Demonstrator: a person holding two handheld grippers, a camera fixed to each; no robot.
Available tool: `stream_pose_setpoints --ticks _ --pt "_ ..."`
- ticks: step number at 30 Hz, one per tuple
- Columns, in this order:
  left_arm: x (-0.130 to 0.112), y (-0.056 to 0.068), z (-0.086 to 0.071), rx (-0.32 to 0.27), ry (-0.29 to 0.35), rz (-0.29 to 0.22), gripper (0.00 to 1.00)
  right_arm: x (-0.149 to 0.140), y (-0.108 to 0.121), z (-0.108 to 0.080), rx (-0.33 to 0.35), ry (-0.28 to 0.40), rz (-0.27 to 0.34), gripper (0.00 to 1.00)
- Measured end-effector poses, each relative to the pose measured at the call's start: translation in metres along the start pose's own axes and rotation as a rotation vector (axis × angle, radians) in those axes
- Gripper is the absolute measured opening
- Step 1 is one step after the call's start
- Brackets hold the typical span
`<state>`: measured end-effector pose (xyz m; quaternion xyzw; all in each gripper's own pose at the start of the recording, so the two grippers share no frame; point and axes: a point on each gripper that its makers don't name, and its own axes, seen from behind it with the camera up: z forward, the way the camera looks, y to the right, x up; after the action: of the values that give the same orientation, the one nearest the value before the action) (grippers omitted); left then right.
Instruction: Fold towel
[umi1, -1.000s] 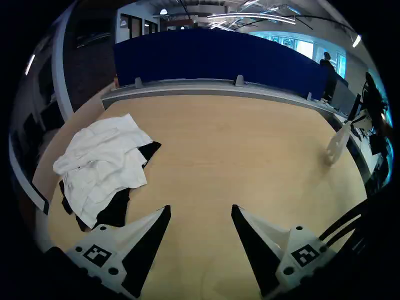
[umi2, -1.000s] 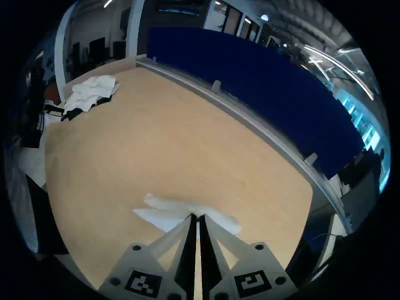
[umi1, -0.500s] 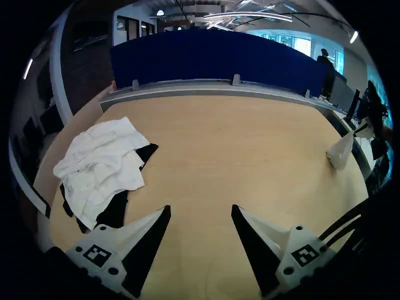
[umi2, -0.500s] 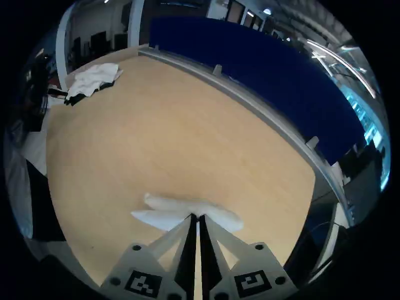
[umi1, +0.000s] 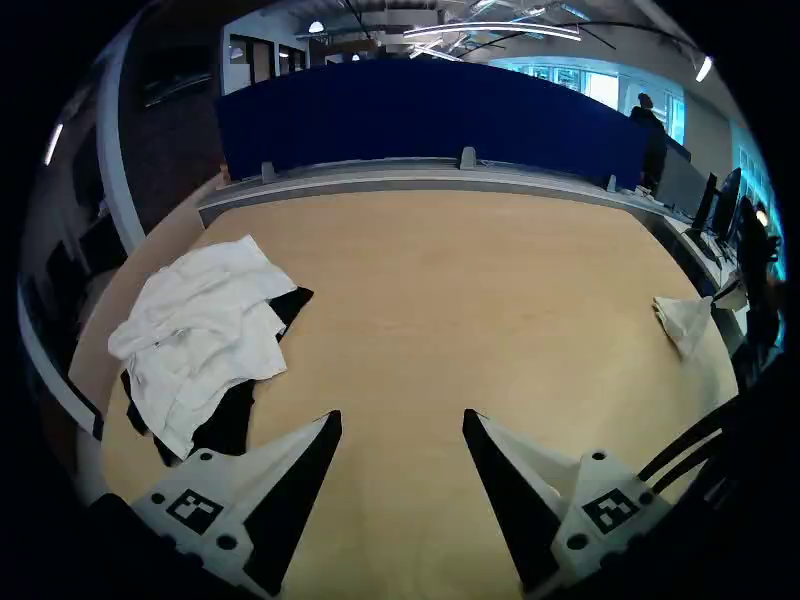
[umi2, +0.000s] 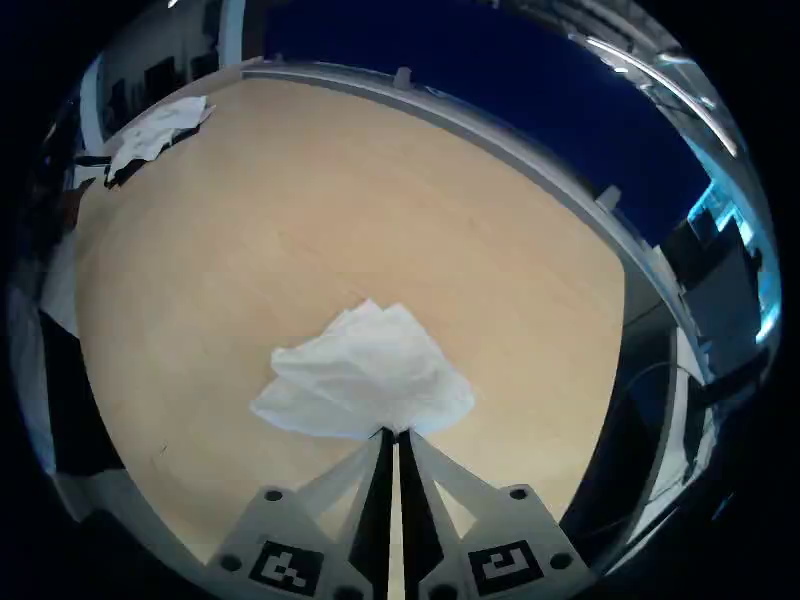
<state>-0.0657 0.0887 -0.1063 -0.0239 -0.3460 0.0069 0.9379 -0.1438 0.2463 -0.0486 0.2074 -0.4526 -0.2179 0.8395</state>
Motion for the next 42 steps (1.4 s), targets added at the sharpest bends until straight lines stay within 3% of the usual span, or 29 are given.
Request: stream_pose_setpoints --ticks 12,23,33,37,42 --pt "-0.001 -0.001 -0.002 0.008 0.001 0.005 0.9 -0.054 -0.005 0.026 -0.056 -0.053 0.195 0.03" --pt "-0.002 -0.001 -0.004 0.013 0.004 0.023 0.9 -0.085 -0.007 0.04 -0.097 -0.119 0.264 0.04" --pt "-0.001 0.001 -0.006 0.009 0.007 0.034 0.9 -0.089 -0.008 0.045 -0.111 -0.123 0.287 0.05" --pt "0.0 0.003 -0.007 0.006 0.008 0.034 0.9 -0.09 -0.006 0.044 -0.122 -0.121 0.297 0.12" --pt "0.002 0.005 -0.007 0.003 0.009 0.038 0.9 -0.092 -0.001 0.039 -0.137 -0.122 0.311 0.35"
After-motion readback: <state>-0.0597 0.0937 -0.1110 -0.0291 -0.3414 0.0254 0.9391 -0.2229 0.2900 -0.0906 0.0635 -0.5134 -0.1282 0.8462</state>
